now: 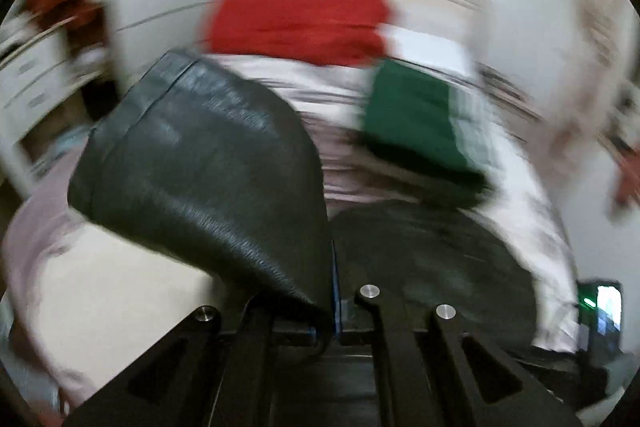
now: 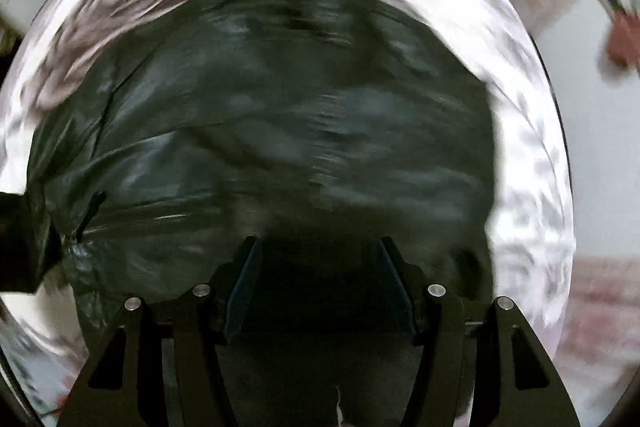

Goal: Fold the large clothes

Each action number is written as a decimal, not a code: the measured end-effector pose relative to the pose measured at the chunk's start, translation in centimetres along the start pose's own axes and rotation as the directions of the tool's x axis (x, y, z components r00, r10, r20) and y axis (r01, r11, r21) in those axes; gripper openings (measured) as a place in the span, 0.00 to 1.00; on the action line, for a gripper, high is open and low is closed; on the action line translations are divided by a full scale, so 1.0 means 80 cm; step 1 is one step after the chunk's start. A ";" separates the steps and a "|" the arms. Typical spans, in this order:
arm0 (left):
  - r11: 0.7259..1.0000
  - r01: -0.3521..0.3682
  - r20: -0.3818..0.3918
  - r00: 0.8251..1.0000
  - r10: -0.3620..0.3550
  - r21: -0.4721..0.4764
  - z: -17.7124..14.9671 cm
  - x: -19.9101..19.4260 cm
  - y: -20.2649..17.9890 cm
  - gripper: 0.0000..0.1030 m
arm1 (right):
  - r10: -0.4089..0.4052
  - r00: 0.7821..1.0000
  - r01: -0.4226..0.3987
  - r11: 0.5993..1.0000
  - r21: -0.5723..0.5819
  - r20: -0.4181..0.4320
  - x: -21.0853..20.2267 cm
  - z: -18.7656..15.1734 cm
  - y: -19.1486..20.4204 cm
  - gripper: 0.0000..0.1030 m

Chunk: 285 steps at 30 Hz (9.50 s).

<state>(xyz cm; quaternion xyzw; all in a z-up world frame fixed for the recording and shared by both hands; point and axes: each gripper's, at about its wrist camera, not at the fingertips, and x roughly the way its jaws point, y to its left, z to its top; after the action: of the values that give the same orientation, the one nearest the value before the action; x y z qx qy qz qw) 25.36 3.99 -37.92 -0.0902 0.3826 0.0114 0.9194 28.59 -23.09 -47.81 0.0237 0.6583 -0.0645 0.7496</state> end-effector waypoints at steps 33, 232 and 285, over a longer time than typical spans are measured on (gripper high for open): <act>0.936 -0.347 -0.431 0.837 0.336 0.055 -0.070 0.131 0.028 0.97 | 0.473 0.863 -0.446 0.878 0.171 -0.179 0.061 0.055 -0.122 0.59; 0.856 -0.260 -0.623 0.777 -0.089 -0.446 -0.237 0.063 0.120 0.78 | 0.686 0.728 -0.486 0.530 0.695 -0.014 0.074 0.024 -0.343 0.42; 0.974 -0.085 -0.654 0.752 -0.077 -0.212 -0.200 0.244 -0.141 0.67 | 0.851 0.501 -0.798 0.383 0.465 0.157 0.096 0.070 -0.330 0.76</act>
<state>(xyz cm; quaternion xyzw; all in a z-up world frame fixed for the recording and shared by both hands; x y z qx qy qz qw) 28.95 -10.79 -60.97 -0.1927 0.6778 0.0250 0.7091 31.72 -50.42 -53.33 0.5361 0.5589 0.1568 0.6129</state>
